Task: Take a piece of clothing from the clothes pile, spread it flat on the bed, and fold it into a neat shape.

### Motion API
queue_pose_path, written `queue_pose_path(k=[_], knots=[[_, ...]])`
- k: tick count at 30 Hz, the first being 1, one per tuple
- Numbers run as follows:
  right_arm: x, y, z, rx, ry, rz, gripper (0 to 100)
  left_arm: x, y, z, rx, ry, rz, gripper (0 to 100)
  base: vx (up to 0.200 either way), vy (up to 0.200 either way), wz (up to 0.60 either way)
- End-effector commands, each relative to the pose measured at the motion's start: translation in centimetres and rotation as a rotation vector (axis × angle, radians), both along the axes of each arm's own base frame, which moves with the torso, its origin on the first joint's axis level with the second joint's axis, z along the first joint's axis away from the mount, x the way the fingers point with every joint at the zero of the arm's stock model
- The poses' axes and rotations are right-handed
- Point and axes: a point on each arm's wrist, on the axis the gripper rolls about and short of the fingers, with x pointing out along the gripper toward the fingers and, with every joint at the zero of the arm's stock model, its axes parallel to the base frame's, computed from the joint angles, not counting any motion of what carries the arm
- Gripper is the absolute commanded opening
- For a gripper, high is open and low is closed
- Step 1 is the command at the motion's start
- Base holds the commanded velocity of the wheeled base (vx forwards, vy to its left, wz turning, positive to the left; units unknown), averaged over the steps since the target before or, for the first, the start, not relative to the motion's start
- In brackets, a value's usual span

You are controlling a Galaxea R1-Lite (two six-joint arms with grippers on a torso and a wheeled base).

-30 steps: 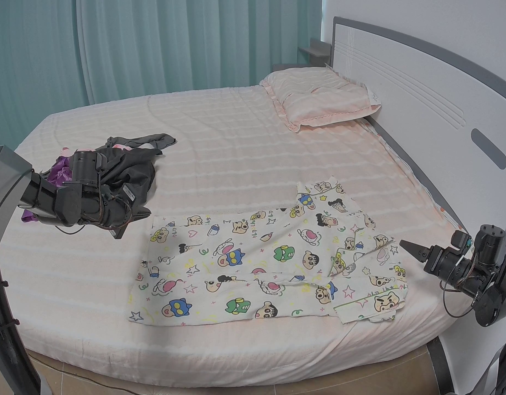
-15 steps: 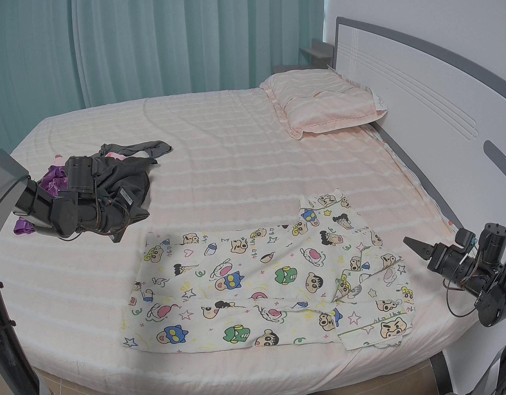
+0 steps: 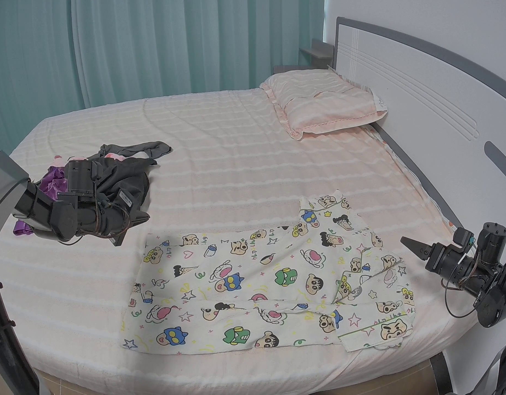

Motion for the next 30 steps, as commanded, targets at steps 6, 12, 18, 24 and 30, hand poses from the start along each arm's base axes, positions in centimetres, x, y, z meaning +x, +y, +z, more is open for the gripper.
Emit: queue_pose_path(k=[6,12,18,24,30], knots=[[0.3,0.8,-0.6,-0.001,0.018,0.029,100,3.4,0.2,-3.0,0.048,-0.013,-0.006,0,0.0,0.0,0.0],[0.3,1.1,-1.0,0.001,0.035,0.043,100,3.9,0.0,-5.9,0.127,0.019,-0.071,0,0.0,0.0,0.0],[0.4,1.1,-1.4,-0.001,0.049,0.043,100,4.1,0.2,-6.4,0.147,0.019,-0.083,0,0.0,0.0,0.0],[0.4,1.1,-1.9,0.0,0.069,0.043,100,4.1,0.3,-6.7,0.194,0.002,-0.117,0,0.0,0.0,0.0],[0.6,1.1,-2.2,-0.011,0.075,0.018,100,4.1,0.7,-6.5,0.214,-0.007,-0.122,0,0.0,0.0,0.0]])
